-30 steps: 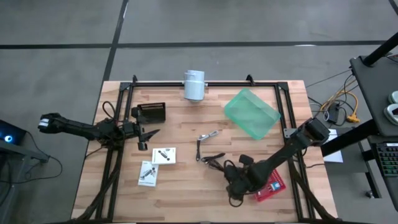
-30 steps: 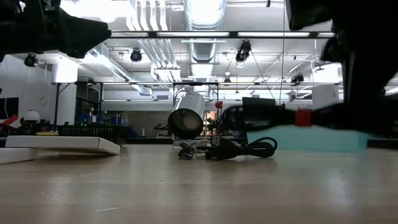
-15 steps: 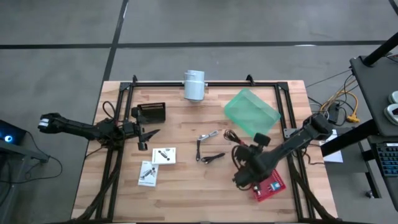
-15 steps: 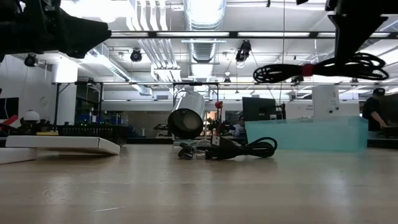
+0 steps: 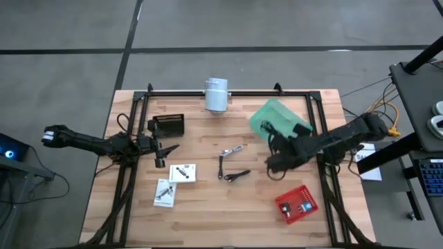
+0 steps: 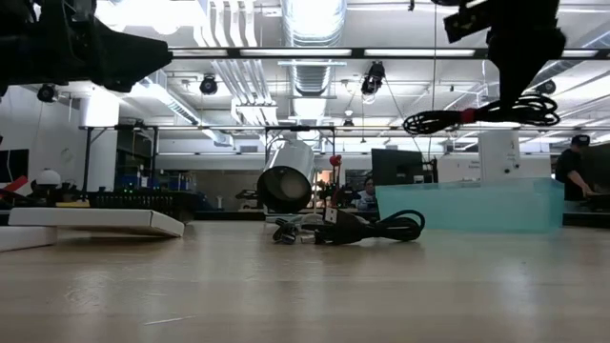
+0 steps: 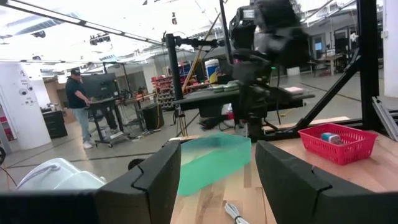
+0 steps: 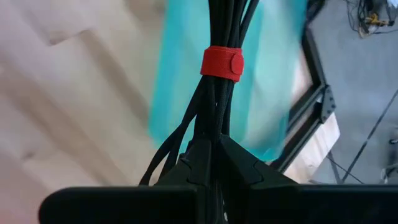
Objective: Pick and place items into bin
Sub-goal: Put the bottom black charger cable into the green bin
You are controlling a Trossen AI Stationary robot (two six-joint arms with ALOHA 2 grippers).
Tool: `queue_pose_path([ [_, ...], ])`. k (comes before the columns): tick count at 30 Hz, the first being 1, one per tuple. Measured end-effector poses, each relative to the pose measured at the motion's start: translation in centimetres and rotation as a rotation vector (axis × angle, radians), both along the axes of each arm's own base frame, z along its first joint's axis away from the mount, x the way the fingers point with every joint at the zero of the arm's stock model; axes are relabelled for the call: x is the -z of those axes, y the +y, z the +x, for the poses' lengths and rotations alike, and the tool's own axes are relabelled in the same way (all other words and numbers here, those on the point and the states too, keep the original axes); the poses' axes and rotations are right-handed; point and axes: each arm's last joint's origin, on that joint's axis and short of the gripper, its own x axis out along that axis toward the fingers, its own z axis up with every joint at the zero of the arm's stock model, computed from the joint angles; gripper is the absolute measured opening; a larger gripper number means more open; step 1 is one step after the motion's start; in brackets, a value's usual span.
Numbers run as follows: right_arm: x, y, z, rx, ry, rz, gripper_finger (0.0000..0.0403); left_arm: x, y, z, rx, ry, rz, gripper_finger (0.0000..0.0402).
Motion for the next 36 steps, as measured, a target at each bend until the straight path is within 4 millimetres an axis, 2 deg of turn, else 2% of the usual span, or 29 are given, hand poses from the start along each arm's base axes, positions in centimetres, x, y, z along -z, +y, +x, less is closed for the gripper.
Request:
queue_pose_path([
  [7,-0.1,-5.1,-2.4,0.003,-0.065,0.036,0.0011,0.1,0.0,0.1,0.000,0.014,0.001,0.0192],
  [12,0.3,-8.6,-3.6,-0.041,-0.245,0.134,0.0011,0.3,0.0,0.2,0.000,0.027,0.003,0.0192],
  [15,0.6,-10.3,-4.8,-0.026,-0.296,0.165,0.0011,0.4,0.0,0.3,0.000,0.033,0.004,0.0192],
  [23,2.6,-12.9,-7.3,0.019,-0.230,0.208,0.0011,0.4,0.0,0.3,-0.001,0.037,0.006,0.0192],
  [28,4.0,-14.6,-7.7,0.075,-0.187,0.220,0.0011,0.4,0.0,0.3,0.000,0.037,0.005,0.0192],
  [36,4.7,-16.5,-7.7,0.059,-0.150,0.218,0.0011,0.4,0.0,0.3,0.000,0.037,0.005,0.0192],
])
